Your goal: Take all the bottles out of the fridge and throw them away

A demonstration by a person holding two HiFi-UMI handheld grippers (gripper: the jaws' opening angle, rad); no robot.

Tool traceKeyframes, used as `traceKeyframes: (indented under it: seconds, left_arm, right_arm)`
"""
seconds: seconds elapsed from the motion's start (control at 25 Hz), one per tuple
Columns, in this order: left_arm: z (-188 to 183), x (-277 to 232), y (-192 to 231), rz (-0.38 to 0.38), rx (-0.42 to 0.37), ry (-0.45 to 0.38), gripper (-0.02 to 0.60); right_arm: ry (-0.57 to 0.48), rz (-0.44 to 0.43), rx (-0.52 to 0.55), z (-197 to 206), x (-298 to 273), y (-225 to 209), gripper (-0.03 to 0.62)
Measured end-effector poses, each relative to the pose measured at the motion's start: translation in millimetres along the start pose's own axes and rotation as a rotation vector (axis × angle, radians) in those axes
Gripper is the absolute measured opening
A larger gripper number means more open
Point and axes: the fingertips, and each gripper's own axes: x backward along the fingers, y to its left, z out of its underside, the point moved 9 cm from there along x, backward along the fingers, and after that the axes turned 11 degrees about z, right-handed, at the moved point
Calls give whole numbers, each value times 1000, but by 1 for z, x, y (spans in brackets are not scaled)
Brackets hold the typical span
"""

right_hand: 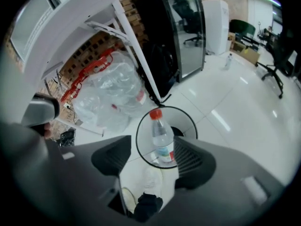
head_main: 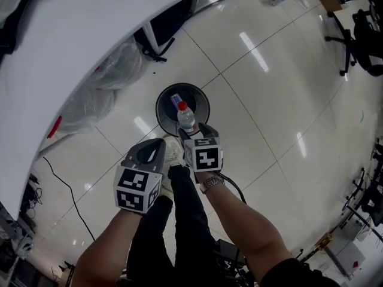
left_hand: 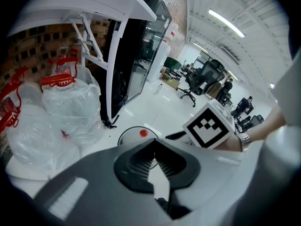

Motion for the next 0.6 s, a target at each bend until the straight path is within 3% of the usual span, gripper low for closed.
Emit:
traceKeyframes:
  seconds: [0.6]
  left_arm:
    - [-11, 21, 2, -33, 15, -22, 3]
  right_arm:
    - [4, -45, 24, -1, 24, 17, 261]
